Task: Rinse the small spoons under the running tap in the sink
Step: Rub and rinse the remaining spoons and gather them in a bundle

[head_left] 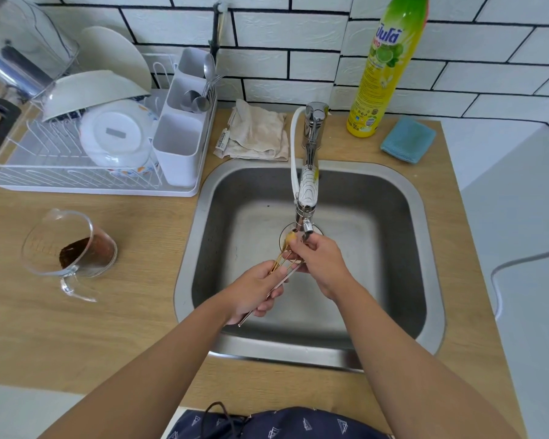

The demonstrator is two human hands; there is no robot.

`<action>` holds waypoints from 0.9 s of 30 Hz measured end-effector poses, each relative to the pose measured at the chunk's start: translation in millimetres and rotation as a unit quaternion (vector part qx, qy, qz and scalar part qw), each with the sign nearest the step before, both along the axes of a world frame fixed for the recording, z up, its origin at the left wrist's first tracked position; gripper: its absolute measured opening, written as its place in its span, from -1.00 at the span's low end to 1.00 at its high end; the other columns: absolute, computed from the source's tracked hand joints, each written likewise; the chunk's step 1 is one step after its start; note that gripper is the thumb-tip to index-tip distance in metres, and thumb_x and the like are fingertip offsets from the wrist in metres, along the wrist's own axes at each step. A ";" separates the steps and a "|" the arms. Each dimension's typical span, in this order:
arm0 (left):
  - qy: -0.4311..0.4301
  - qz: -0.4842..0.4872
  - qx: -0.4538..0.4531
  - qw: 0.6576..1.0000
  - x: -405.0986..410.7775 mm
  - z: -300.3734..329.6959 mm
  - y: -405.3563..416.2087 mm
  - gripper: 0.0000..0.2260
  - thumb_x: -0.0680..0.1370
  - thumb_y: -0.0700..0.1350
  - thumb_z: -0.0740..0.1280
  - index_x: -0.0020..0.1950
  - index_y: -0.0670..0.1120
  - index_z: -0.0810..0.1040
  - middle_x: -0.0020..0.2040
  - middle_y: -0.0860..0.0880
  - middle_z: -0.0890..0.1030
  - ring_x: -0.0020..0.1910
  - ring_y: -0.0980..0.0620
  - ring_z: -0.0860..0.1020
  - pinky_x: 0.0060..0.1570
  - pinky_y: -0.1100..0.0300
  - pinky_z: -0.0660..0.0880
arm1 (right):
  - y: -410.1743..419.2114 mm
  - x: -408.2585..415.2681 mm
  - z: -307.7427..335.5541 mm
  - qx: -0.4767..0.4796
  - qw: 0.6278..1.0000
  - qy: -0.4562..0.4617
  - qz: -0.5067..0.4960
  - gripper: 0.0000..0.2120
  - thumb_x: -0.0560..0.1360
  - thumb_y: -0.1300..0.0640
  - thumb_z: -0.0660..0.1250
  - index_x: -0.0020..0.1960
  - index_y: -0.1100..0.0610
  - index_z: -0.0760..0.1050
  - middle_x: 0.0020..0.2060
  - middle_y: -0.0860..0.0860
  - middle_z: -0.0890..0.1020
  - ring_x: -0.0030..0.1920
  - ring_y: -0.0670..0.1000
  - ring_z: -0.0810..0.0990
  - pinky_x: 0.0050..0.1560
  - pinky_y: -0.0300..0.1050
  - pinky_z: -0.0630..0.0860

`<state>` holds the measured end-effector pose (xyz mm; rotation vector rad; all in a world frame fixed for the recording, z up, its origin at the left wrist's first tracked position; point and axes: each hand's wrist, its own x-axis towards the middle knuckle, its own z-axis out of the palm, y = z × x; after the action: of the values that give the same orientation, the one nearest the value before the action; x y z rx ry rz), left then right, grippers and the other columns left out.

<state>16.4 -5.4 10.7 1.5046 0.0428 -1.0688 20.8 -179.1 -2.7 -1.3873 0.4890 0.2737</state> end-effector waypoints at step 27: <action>-0.031 -0.081 0.081 0.993 16.4 17.4 -16.0 -0.73 0.71 0.03 0.10 0.16 -0.16 0.42 -0.27 -0.03 0.35 -0.52 0.09 0.25 -0.52 0.23 0.18 | -17.7 2.8 5.5 -0.015 0.999 -0.008 0.030 -0.81 0.51 0.15 0.52 0.06 0.23 0.64 -0.20 0.04 0.72 -0.23 -0.04 0.67 -0.15 -0.19 0.62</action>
<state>32.9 -21.4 28.0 1.7087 -0.0373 -1.1702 23.6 -196.9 2.8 -1.4342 0.4409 0.3043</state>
